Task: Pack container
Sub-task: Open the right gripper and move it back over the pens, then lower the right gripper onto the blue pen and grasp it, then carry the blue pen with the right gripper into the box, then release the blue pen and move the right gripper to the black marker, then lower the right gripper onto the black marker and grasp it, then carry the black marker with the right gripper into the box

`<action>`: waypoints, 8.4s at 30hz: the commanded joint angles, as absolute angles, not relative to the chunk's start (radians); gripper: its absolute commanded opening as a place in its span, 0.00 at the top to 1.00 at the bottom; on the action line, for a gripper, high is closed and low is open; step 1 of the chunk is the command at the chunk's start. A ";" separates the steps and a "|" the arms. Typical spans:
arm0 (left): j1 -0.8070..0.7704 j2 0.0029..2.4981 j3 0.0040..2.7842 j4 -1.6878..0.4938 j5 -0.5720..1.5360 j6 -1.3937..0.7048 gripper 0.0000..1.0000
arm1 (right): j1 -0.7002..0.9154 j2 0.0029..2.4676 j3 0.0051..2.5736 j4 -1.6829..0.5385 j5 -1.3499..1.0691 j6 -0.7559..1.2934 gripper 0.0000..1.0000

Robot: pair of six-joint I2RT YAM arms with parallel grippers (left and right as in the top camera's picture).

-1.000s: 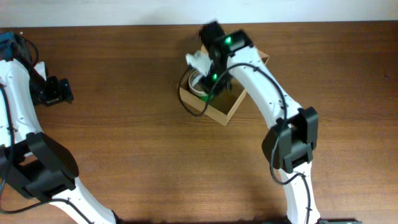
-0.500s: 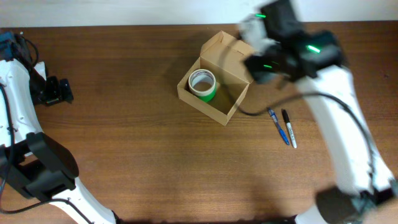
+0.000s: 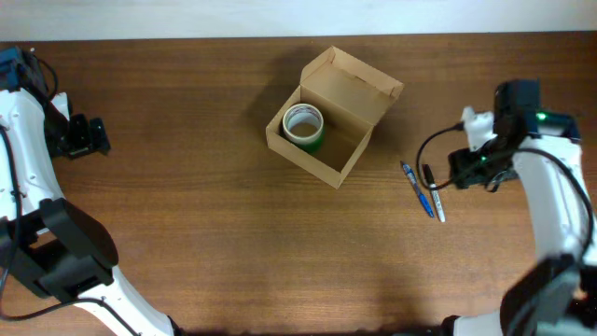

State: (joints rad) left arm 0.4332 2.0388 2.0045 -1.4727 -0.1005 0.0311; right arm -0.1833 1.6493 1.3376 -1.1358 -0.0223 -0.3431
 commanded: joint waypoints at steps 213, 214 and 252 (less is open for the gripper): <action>0.435 2.048 1.996 -1.473 -0.093 0.046 0.00 | -0.118 2.085 1.416 -1.028 -0.022 -0.462 0.48; 0.435 2.048 1.996 -1.473 -0.093 0.046 0.00 | -0.118 2.086 1.410 -1.021 -0.020 -0.458 0.52; 0.435 2.048 1.996 -1.473 -0.093 0.046 0.00 | 0.234 2.021 2.518 -1.533 -0.119 -0.227 0.96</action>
